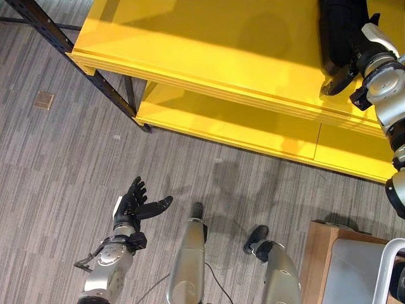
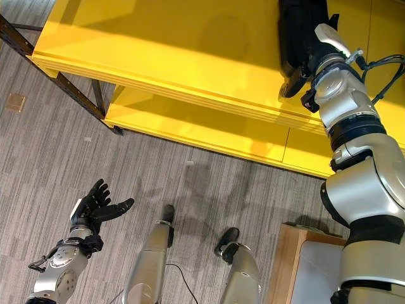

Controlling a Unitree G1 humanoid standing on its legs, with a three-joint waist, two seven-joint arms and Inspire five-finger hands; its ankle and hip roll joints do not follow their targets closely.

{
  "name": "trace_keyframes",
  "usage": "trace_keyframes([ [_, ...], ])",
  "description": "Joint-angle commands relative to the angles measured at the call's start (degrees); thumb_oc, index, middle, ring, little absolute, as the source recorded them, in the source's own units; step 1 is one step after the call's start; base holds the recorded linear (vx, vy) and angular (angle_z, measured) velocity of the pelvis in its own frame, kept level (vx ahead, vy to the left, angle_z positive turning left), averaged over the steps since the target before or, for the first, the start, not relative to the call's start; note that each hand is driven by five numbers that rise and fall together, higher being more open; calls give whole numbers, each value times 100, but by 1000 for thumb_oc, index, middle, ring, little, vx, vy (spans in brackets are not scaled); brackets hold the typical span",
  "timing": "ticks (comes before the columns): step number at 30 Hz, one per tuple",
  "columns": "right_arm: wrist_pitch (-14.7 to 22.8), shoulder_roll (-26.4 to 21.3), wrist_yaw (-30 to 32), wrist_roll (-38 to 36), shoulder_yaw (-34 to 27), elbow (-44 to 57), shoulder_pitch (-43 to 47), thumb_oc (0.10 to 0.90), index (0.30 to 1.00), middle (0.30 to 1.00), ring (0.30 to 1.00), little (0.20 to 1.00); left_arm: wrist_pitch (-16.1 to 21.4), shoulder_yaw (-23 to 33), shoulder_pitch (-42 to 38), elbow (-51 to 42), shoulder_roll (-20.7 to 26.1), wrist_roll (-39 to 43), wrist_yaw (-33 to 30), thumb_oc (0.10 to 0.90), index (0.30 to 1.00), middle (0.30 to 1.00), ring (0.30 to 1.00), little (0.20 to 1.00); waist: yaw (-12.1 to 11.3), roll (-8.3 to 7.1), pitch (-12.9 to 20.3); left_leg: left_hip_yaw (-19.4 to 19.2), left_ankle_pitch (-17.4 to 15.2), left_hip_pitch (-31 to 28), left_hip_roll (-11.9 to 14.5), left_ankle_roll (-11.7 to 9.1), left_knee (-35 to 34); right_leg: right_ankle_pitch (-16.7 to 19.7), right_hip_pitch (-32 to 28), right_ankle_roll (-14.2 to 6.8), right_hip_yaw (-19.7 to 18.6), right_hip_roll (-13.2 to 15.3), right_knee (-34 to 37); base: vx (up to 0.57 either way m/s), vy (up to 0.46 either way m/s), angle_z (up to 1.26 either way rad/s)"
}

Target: Move parts from the plastic box to the shelf.

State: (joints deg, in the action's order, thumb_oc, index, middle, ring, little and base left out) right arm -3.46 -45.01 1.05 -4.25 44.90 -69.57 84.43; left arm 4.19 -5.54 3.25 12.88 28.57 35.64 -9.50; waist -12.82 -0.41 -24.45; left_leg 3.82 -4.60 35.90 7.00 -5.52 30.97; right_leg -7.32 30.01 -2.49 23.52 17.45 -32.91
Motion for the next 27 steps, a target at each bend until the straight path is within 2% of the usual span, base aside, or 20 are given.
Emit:
trace_keyframes([
  [1,28,90,199,-285,-41,-163,511,900,1000,1000,1000,1000,495,42,-19,-437,407,-27,-68,900,1000,1000,1000,1000,-81,-102,142,116,-316,375,-10,58,349,-599,-800,-437,-118,-190,127,0,0,0],
  [12,52,179,331,-999,-558,-283,400,900,1000,1000,1000,1000,490,50,-84,-413,408,-33,-116,900,1000,1000,1000,1000,-116,-71,165,133,-345,375,-70,82,354,-586,-851,-459,-96,-194,158,0,1,0],
  [27,130,372,459,-1583,-923,-302,359,900,1000,1000,1000,1000,486,-2,-100,-398,407,-3,-136,900,1000,1000,1000,1000,-142,-13,201,136,-386,374,-94,101,384,-614,-856,-473,-107,-200,135,0,0,0],
])
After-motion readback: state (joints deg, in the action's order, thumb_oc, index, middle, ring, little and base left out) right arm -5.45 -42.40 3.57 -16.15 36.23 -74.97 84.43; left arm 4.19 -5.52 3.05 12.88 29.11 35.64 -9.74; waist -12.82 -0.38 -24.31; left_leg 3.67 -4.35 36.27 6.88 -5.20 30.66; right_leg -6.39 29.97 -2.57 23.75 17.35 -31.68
